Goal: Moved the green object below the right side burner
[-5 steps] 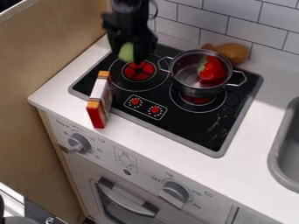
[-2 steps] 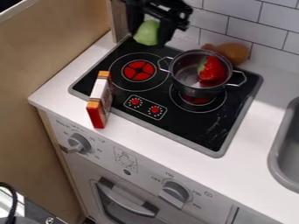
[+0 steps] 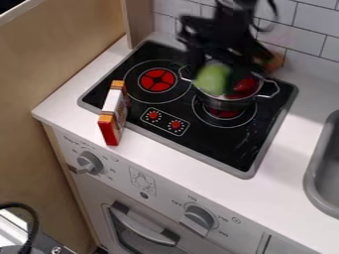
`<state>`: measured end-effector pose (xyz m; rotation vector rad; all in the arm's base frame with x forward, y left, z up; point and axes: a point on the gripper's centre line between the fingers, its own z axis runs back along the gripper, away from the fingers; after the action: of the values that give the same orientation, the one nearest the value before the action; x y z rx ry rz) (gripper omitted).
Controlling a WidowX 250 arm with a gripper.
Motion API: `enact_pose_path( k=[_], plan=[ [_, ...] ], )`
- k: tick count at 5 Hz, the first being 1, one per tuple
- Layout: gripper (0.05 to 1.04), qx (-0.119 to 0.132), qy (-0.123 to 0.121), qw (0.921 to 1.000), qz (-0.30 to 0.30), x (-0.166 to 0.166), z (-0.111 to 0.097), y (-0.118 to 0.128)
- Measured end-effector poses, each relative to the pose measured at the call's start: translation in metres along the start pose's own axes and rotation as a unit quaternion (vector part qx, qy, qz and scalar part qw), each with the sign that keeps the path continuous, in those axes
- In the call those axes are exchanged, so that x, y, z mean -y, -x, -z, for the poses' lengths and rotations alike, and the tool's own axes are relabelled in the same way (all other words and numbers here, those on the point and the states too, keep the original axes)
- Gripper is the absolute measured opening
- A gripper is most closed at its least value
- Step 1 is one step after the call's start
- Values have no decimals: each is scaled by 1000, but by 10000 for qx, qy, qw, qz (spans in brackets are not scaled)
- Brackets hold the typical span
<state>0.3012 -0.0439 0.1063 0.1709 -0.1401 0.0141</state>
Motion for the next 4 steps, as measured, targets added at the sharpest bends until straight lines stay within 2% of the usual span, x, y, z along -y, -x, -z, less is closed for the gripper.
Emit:
enact_pose_path(
  k=[1, 3, 4],
  plan=[
    [684, 28, 59, 9999, -159, 21, 11, 14],
    [684, 223, -164, 9995, -129, 39, 41, 28],
    [684, 355, -241, 9990, -91, 39, 53, 26]
  ],
)
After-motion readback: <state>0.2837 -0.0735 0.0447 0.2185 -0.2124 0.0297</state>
